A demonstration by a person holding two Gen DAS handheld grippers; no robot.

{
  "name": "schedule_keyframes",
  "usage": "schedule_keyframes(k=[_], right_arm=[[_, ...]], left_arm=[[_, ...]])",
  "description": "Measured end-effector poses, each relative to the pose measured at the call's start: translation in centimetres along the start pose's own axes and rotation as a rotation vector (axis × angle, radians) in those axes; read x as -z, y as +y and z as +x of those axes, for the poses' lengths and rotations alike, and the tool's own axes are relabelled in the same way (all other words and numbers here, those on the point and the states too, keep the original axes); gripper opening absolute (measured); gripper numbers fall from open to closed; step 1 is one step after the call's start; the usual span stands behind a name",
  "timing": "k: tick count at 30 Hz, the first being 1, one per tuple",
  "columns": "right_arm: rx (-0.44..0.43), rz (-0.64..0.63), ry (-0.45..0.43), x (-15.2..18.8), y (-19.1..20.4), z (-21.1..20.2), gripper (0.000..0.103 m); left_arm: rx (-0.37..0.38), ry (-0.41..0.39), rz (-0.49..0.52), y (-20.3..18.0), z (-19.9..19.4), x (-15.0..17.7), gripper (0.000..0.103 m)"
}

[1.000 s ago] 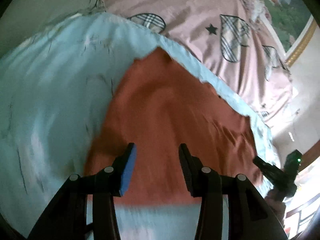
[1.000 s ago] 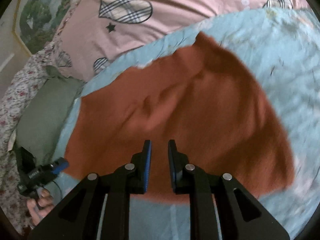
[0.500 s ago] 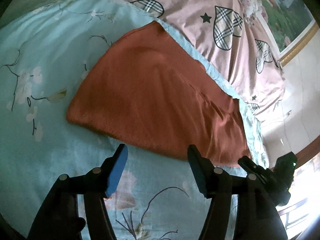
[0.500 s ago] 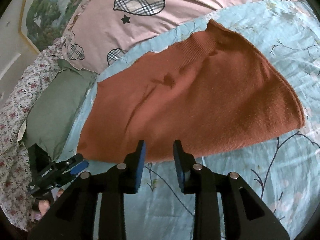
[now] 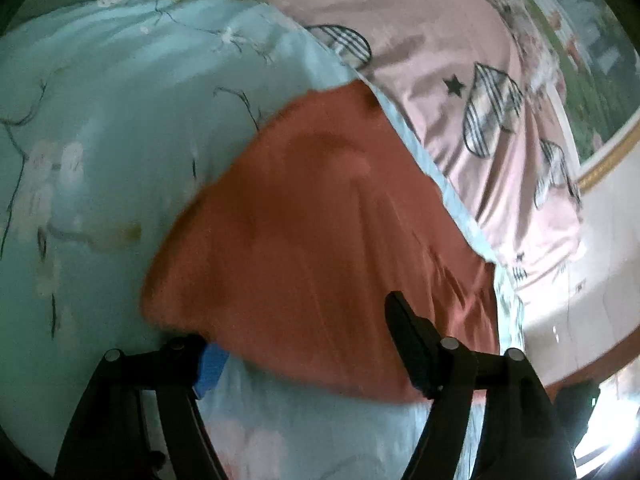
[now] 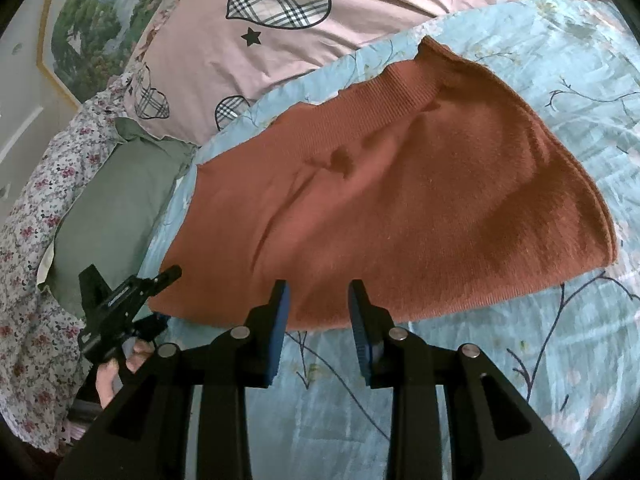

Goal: Fold small clothes

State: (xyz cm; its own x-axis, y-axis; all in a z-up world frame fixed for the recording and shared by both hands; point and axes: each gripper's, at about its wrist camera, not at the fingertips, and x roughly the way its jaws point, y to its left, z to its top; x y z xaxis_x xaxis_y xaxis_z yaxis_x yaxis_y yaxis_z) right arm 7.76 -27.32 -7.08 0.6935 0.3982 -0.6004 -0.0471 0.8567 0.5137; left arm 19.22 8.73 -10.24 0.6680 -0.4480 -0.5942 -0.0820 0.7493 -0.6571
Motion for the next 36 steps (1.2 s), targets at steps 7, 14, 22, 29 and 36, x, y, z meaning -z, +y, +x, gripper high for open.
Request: schedule_keyframes(k=[7,14,22,29,36], right_arm=[[-0.026,0.002,0.002,-2.8,-1.2,0.1,0.032],[-0.056,0.032,0.044,-6.8,-2.7,0.5,0.032],[-0.192,0.099,0.137,-9.9,-3.3,4.5,0.061],[-0.269,0.058,0.251,-12.4,-0.6,11.2,0.070],[-0.253,-0.053,0.320,-14.5,2.7,17.1,0.018]], left_arm=[[-0.007,-0.022,0.098,-2.2,0.3,-2.6,0.011],[0.074,-0.054,0.373,-11.9,0.0,-0.7,0.009],[0.046,0.051,0.579,-18.4,6.1,5.0,0.008],[-0.039,0.060,0.714,-19.1,8.2,8.4,0.008],[-0.034,0.062,0.747,-18.9,7.8,8.9,0.008]])
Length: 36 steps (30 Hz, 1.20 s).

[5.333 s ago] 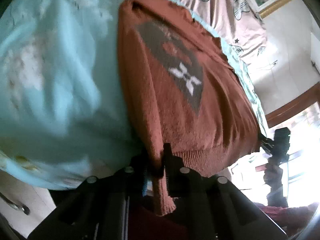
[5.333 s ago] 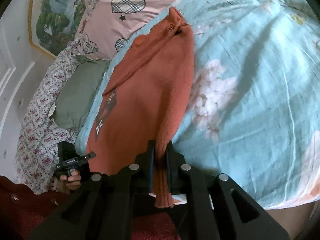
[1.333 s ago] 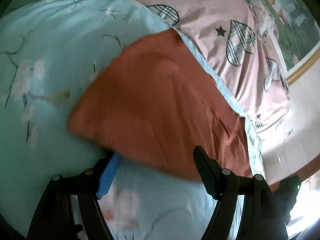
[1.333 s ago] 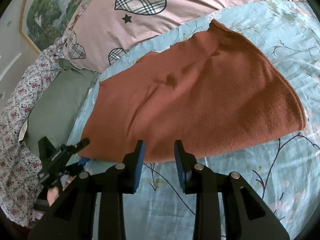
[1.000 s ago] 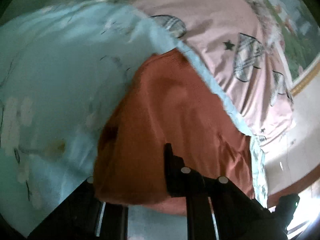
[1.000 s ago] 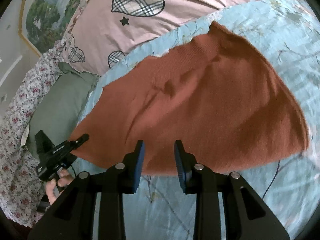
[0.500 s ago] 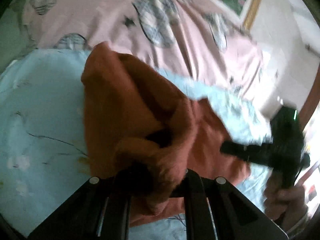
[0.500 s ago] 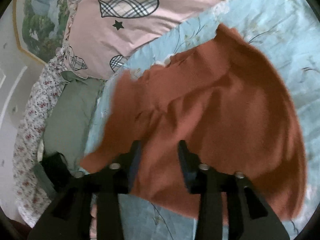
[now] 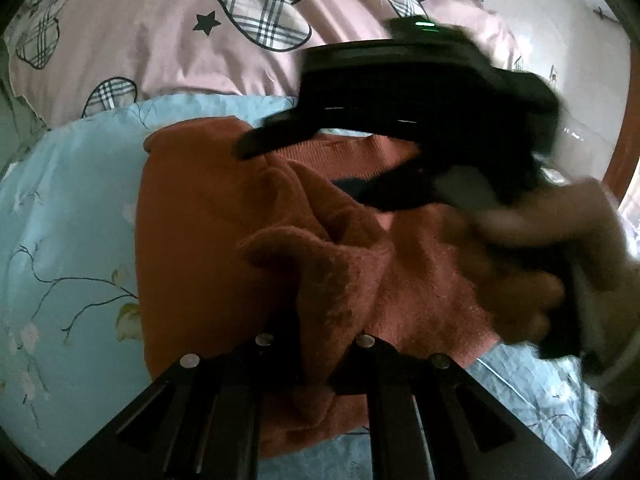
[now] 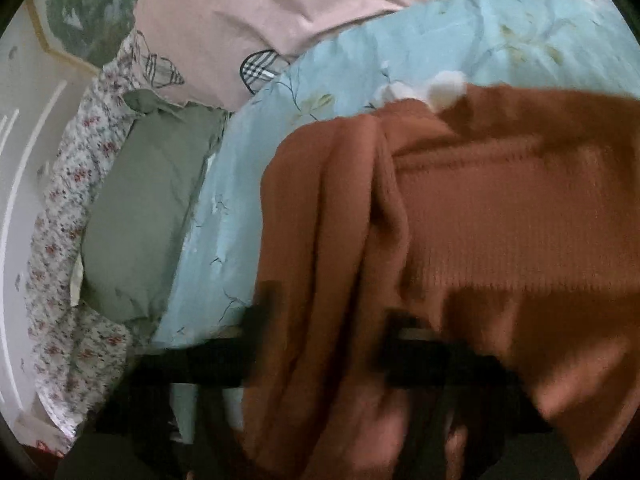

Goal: Fold small clothes

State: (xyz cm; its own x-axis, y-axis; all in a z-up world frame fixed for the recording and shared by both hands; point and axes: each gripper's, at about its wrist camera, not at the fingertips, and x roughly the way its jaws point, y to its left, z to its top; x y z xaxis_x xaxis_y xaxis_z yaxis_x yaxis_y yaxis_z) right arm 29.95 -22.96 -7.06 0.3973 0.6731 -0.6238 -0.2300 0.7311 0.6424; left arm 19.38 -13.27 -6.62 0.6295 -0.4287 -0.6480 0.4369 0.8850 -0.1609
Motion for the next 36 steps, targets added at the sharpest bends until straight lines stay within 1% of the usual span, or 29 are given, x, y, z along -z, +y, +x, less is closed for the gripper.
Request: schedule_keyframes(k=[1,3,4,7,8,9,11,13,14,15,16,18,20,22,25,28,29,31,32,34,36], right_arm=[[0.001,-0.005,-0.003,-0.3,0.2,0.0,0.017],[-0.025,-0.030,-0.045,-0.5,0.8,-1.4,0.016],[-0.035,-0.048,-0.072,-0.4,1.1,-2.6,0.016],[-0.020,-0.085,-0.151,-0.1,1.2,-6.7,0.016],[-0.010,-0.088,-0.176,-0.1,0.7,-8.5,0.016],[0.006,-0.088,-0.193,-0.1,0.1,-9.8,0.016],[0.066,-0.079,-0.217,0.2,-1.9,-12.6,0.016],[0.100,-0.055,-0.217,0.4,-4.0,-13.8,0.016],[0.144,-0.038,-0.207,0.9,-5.6,-14.3,0.016],[0.164,-0.029,-0.199,1.0,-6.5,-14.4,0.016],[0.189,-0.010,-0.184,1.5,-7.9,-14.4,0.016],[0.205,0.008,-0.172,2.0,-9.7,-14.4,0.016],[0.202,0.014,-0.171,2.3,-10.4,-14.5,0.016],[0.207,-0.004,-0.182,2.4,-10.1,-14.8,0.016],[0.212,-0.032,-0.220,2.6,-9.2,-15.6,0.015],[0.224,-0.052,-0.267,3.4,-8.8,-16.7,0.015],[0.242,-0.051,-0.264,3.5,-9.0,-16.7,0.015],[0.298,-0.028,-0.232,3.6,-9.7,-15.9,0.015],[0.329,-0.004,-0.214,3.7,-10.4,-15.4,0.015],[0.329,0.014,-0.216,4.0,-11.0,-15.3,0.015],[0.332,0.016,-0.227,4.4,-10.9,-15.5,0.015]], left_arm=[[0.009,0.001,-0.002,0.1,-0.1,0.0,0.008],[0.018,0.001,0.000,-0.1,-0.4,-0.3,0.008],[0.025,0.000,0.003,-0.2,-0.6,-0.5,0.008],[0.062,-0.023,0.014,-1.4,-2.0,-2.0,0.008],[0.098,-0.035,0.015,-2.1,-2.5,-2.8,0.008],[0.121,-0.039,0.013,-2.6,-2.6,-3.2,0.008],[0.199,-0.032,-0.004,-4.0,-2.3,-4.3,0.008],[0.260,-0.014,-0.025,-5.3,-1.5,-4.9,0.008],[0.299,-0.003,-0.028,-6.4,-0.7,-5.0,0.008],[0.313,0.004,-0.022,-7.2,-0.1,-5.0,0.008],[0.323,0.016,-0.012,-8.0,0.5,-4.9,0.008],[0.336,0.064,0.007,-10.0,2.4,-4.2,0.008],[0.322,0.099,0.032,-11.3,3.9,-3.4,0.008],[0.308,0.117,0.044,-11.9,4.8,-3.0,0.008],[0.305,0.121,0.049,-12.1,5.0,-2.7,0.008],[0.327,0.100,0.058,-12.2,4.2,-2.9,0.008],[0.336,0.089,0.065,-12.2,4.0,-2.9,0.008],[0.342,0.083,0.074,-12.5,4.2,-3.2,0.008],[0.338,0.095,0.079,-12.7,4.5,-3.1,0.008],[0.344,0.135,0.068,-13.0,5.5,-2.8,0.010],[0.360,0.182,0.045,-12.7,6.5,-2.5,0.016]])
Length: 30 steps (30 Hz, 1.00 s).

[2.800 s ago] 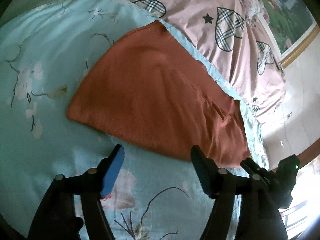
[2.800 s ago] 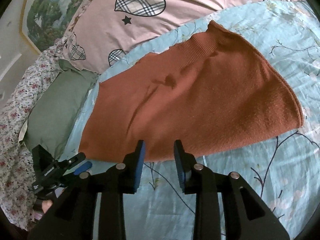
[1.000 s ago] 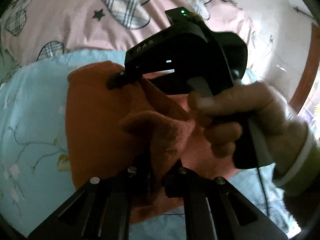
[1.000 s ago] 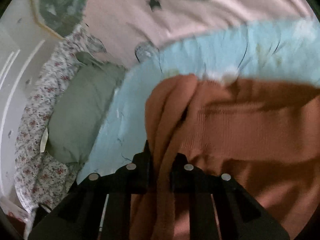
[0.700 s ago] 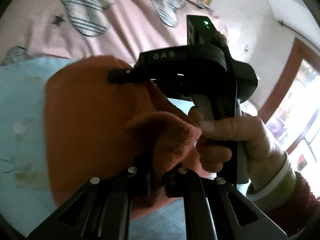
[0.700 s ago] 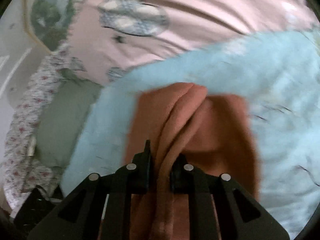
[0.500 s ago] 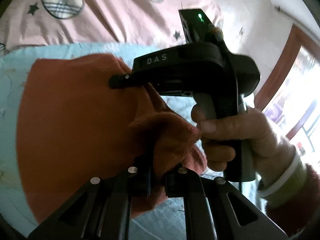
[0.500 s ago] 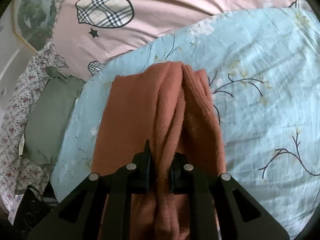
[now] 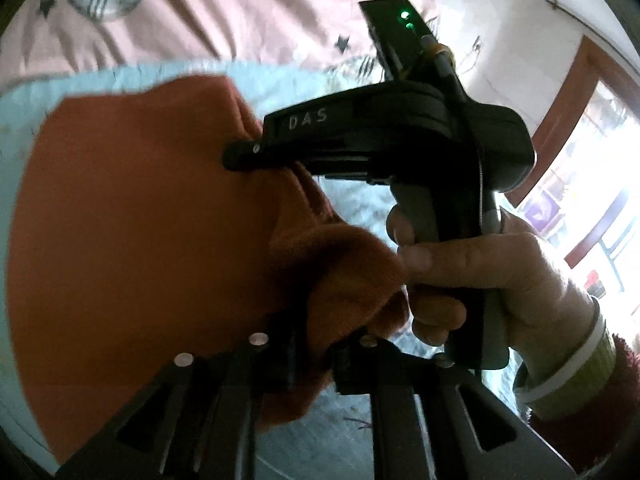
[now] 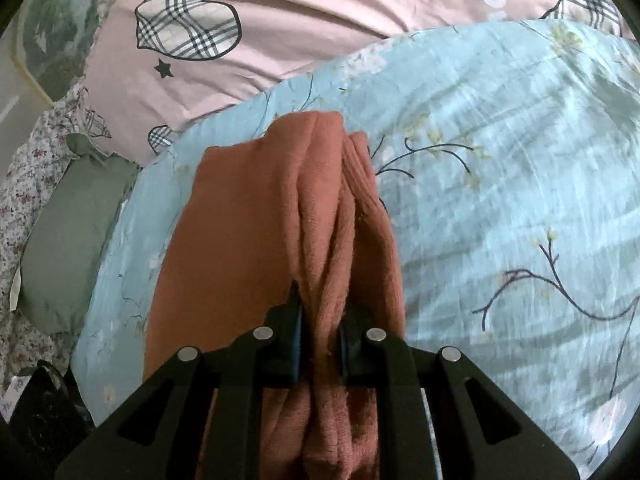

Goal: Fold small clothes
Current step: 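Fold the sweater end over with the right gripper and open the left gripper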

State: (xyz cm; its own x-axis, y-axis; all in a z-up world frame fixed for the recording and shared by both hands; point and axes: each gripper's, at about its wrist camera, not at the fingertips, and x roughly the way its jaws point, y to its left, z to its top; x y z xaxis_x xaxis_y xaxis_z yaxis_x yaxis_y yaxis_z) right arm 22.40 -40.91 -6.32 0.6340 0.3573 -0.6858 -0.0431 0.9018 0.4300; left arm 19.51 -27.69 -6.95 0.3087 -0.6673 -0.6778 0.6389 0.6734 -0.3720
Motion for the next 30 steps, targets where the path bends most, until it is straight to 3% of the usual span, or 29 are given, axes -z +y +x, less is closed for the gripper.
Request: schedule_keyframes(k=[2,7,9,11,12,13,16,18,22,26,27,28,29,30], right_arm=[[0.011,-0.007,-0.009,0.1,0.3,-0.4,0.016],[0.041,0.036,-0.051,0.4,-0.1,-2.0,0.028],[0.040,0.059,-0.091,0.6,-0.5,-3.7,0.032],[0.038,0.073,-0.108,0.9,-0.7,-4.8,0.051],[0.031,0.077,-0.107,1.0,-0.8,-5.0,0.067],[0.012,0.077,-0.102,1.1,-0.8,-5.1,0.070],[0.001,0.042,-0.042,1.6,-0.3,-4.1,0.070],[-0.002,0.028,-0.005,1.8,-0.1,-3.2,0.070],[-0.003,0.034,0.036,1.8,-0.5,-1.6,0.070],[-0.044,0.068,0.076,1.9,-1.2,-0.1,0.068],[-0.058,0.075,0.082,1.9,-1.3,0.1,0.061],[-0.093,0.096,0.093,2.0,-1.4,0.5,0.046],[-0.113,0.115,0.102,2.1,-1.5,0.9,0.040],[-0.134,0.141,0.107,2.3,-1.6,1.2,0.036]], left_arm=[[0.015,0.005,-0.011,0.4,-0.6,0.6,0.018],[0.012,-0.003,-0.038,1.5,-3.5,1.9,0.048],[0.008,-0.014,-0.062,2.3,-5.5,2.4,0.053],[-0.034,-0.048,-0.083,3.7,-8.1,2.9,0.059],[-0.051,-0.058,-0.090,4.0,-8.9,2.8,0.065],[-0.076,-0.075,-0.103,4.9,-9.9,2.9,0.070],[-0.147,-0.103,-0.164,8.5,-11.3,2.4,0.080],[-0.168,-0.087,-0.242,11.5,-11.3,2.2,0.081],[-0.110,-0.046,-0.367,16.0,-8.8,1.1,0.081],[-0.103,-0.004,-0.410,18.0,-5.9,0.4,0.081],[-0.096,-0.011,-0.410,18.2,-5.4,0.2,0.081],[-0.088,-0.018,-0.405,18.1,-5.2,0.1,0.080],[-0.071,-0.020,-0.399,18.0,-4.8,-0.3,0.078],[-0.046,-0.013,-0.397,18.3,-4.2,-0.6,0.070]])
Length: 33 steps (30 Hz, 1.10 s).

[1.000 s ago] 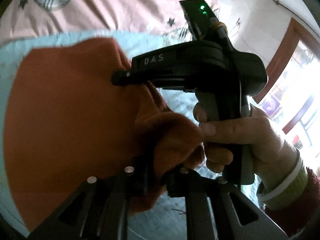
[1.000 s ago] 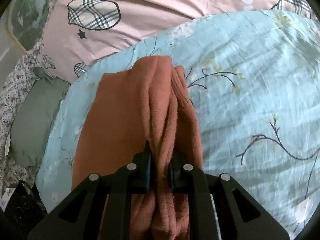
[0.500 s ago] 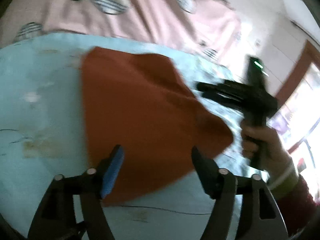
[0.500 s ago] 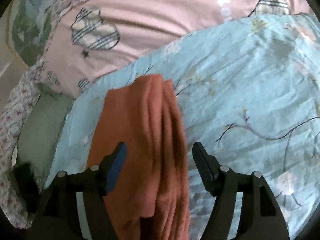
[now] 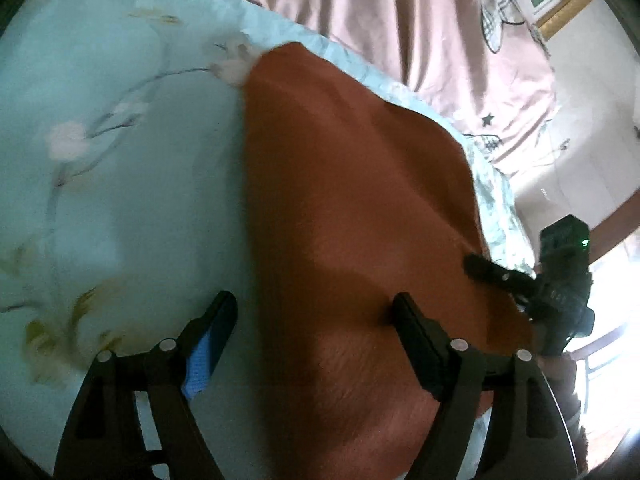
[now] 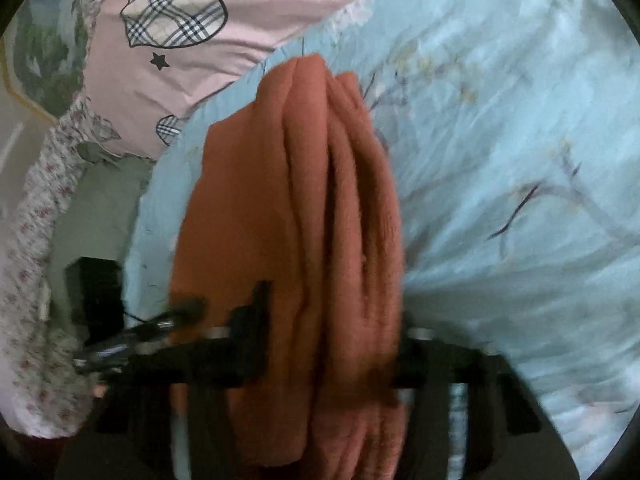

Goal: Fold small clothes

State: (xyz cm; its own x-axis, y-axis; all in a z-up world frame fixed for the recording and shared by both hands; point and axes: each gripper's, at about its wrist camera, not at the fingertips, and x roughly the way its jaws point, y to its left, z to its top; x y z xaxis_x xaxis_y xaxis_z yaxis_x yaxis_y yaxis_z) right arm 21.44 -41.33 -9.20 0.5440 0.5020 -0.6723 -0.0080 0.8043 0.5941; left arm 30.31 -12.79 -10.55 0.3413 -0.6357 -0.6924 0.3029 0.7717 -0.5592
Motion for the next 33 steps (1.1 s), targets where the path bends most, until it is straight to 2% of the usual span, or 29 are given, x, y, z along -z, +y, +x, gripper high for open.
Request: schedule_keyframes(k=[1,2,4,6,7,9,12,16,19,22,24,26,27,30,33], right_arm=[[0.003,0.005,-0.008,0.1,0.1,0.0,0.034],[0.016,-0.002,-0.020,0.3,0.5,-0.2,0.032],[0.023,-0.014,-0.043,0.8,1.7,-0.9,0.028],[-0.018,-0.016,-0.051,1.5,3.1,-1.3,0.027],[-0.046,-0.021,-0.050,2.1,4.0,-1.3,0.027],[-0.085,-0.049,-0.046,3.5,6.4,-0.6,0.027],[-0.153,-0.090,-0.032,6.1,10.2,1.2,0.027],[-0.238,-0.113,-0.002,8.5,14.1,4.1,0.026],[-0.262,-0.130,0.026,9.8,16.4,6.1,0.026],[-0.201,-0.154,0.056,10.7,17.5,7.8,0.027],[-0.151,-0.161,0.067,10.8,17.7,8.6,0.028],[-0.136,-0.148,0.074,11.2,17.2,8.8,0.031],[-0.131,-0.144,0.076,11.3,17.0,8.7,0.036],[-0.088,-0.139,0.069,11.7,16.6,7.9,0.038],[-0.025,-0.148,0.031,11.8,17.0,6.2,0.041]], left_arm=[[0.021,0.020,0.000,-0.1,0.7,-0.1,0.053],[0.013,0.039,0.000,-0.2,1.6,-0.3,0.049],[-0.007,0.022,0.025,-0.6,1.1,0.1,0.032],[0.003,-0.001,0.052,-1.2,-0.3,0.3,0.021],[0.020,-0.010,0.053,-1.5,-1.5,0.4,0.020],[0.021,-0.034,0.062,-1.6,-4.2,0.9,0.020],[-0.028,-0.072,0.091,-1.2,-8.4,2.3,0.020],[-0.107,-0.120,0.092,1.0,-14.8,4.7,0.020],[-0.139,-0.140,0.071,3.4,-18.7,6.0,0.020],[-0.167,-0.159,0.040,6.3,-21.5,7.5,0.021],[-0.199,-0.150,0.013,8.3,-21.5,8.5,0.022],[-0.234,-0.124,-0.015,10.2,-20.6,9.4,0.023],[-0.252,-0.117,-0.026,10.9,-20.2,9.8,0.028],[-0.270,-0.133,-0.043,11.7,-20.0,10.7,0.044],[-0.286,-0.144,-0.045,11.8,-20.7,11.2,0.052]])
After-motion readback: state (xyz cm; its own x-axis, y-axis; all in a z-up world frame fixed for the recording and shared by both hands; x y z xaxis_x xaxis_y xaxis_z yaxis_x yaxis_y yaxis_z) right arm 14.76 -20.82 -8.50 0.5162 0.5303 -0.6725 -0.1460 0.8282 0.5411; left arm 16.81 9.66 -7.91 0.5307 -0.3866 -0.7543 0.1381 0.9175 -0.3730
